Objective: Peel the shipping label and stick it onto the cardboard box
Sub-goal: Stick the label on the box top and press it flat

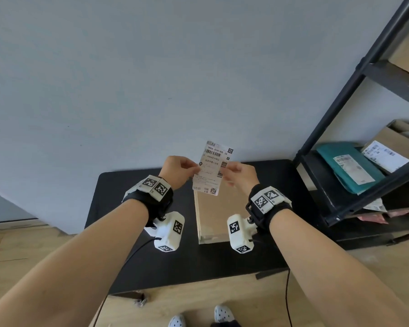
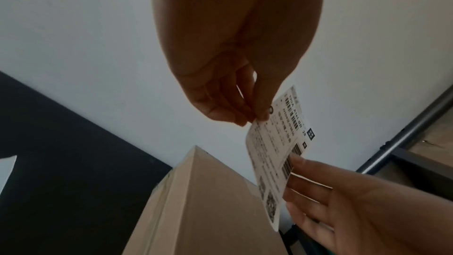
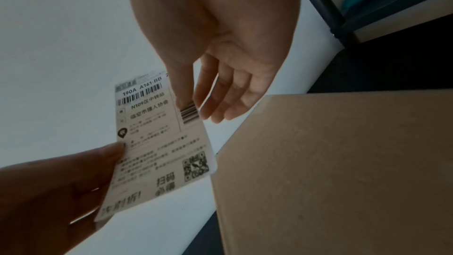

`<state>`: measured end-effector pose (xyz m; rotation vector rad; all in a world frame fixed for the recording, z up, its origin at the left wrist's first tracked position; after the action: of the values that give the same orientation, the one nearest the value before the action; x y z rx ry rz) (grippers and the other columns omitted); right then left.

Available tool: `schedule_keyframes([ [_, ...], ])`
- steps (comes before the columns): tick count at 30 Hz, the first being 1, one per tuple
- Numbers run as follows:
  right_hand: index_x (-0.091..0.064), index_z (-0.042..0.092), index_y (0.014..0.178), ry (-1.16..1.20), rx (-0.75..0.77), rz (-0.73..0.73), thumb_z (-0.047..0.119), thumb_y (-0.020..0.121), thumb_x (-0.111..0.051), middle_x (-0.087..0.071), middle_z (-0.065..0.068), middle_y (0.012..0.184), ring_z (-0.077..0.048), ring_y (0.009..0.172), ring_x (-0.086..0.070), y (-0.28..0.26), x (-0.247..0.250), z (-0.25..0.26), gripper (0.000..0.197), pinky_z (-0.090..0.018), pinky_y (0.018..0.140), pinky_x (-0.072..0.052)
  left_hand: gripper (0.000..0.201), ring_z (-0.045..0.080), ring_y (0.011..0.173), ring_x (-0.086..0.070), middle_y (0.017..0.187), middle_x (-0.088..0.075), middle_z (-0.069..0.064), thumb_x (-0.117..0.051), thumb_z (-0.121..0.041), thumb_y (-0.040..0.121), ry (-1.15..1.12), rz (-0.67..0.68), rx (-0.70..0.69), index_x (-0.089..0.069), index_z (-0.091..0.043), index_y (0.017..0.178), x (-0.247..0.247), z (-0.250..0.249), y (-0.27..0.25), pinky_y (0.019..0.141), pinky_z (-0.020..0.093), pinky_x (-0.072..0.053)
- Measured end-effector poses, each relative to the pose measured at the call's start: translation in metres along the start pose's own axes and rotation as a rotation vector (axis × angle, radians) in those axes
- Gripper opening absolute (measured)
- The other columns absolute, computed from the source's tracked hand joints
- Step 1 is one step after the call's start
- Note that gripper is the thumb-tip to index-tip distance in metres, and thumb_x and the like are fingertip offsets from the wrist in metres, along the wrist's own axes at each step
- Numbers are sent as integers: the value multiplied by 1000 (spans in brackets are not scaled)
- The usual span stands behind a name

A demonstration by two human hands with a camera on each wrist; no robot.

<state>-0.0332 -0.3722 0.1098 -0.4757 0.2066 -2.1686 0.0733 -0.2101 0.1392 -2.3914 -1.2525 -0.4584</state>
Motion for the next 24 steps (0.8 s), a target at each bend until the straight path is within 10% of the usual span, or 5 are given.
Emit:
schedule_keyframes([
  [6,-64,-2,109,-29,-44,95,4,82,-69,-68,-20,112,-21,85,-65,12,11,-24,28,-27,79,-54,13,24,82,-65,80,-67,9,-68,-2,85,-71,-15,113,-66,-9,74,-33,15,-1,87,38,-57],
  [12,-63,0,109,-112,-33,128,6,79,-73,-67,-8,100,-7,72,-62,25,23,-41,32,-14,64,-51,7,16,66,-61,75,-65,4,-72,-1,81,-46,-79,223,-67,-3,86,-58,36,-9,86,39,-58],
  [18,-59,15,92,-232,-33,123,14,73,-78,-71,-11,104,-25,94,-69,33,25,-58,27,-42,91,-54,23,25,87,-67,91,-69,11,-76,-6,78,5,-163,309,-70,0,99,-73,51,-16,93,40,-54],
  [24,-58,14,96,-330,-9,108,16,76,-76,-66,-3,95,-18,88,-65,30,23,-63,27,-31,80,-53,42,18,86,-60,87,-63,2,-75,-10,80,92,-174,310,-60,-7,118,-76,53,-18,83,28,-49],
])
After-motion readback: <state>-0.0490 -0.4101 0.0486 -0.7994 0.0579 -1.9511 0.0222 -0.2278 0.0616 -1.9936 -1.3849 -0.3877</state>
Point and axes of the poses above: each hand's wrist, its own y-axis towards the middle knuckle, its own x-axis out of the back of the hand, z = x × y, the point moved 10 cm from there along y, towards the middle knuckle
